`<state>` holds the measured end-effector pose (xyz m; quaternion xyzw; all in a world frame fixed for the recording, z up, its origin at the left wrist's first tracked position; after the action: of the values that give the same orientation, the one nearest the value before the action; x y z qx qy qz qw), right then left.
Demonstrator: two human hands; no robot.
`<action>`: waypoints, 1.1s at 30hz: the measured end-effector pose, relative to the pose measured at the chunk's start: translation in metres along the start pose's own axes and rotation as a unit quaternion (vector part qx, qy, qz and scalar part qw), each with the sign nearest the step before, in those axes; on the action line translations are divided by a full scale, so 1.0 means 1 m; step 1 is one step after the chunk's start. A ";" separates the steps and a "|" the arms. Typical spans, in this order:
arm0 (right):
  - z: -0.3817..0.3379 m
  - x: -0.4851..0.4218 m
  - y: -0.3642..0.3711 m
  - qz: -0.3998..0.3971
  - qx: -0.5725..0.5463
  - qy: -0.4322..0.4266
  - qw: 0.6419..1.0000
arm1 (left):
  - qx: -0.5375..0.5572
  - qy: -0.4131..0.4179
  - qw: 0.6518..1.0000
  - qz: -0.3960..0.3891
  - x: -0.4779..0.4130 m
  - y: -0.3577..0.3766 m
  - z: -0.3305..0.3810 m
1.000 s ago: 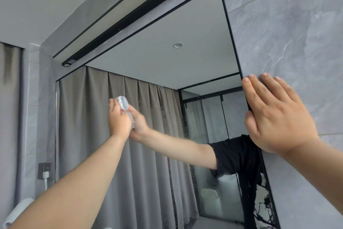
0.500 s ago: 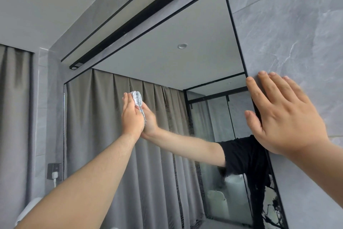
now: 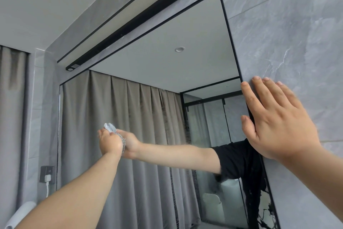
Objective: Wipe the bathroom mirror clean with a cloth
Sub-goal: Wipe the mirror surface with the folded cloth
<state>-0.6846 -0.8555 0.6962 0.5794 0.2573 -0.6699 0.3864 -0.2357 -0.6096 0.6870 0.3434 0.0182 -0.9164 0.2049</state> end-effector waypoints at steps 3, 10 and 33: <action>0.000 0.001 0.000 -0.001 0.002 0.002 1.000 | 0.011 0.085 0.996 0.007 0.013 0.004 0.052; 0.000 0.001 -0.001 -0.004 0.001 0.003 1.000 | 0.076 0.355 0.929 -0.068 0.088 0.022 0.201; 0.000 0.000 0.002 0.021 -0.008 -0.016 1.000 | -0.009 -0.087 0.996 -0.034 -0.036 -0.001 -0.069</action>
<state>-0.6829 -0.8567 0.6966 0.5706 0.2438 -0.6690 0.4092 -0.1684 -0.5840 0.6567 0.2596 0.0200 -0.9491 0.1771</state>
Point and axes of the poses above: each hand's wrist, its own x-axis away from the middle knuckle, its own y-axis out of the palm, z = x × y, the point moved 7 cm from there along -x, towards the middle knuckle, and after that the axes turned 3 degrees about z, right-handed, at the moved point
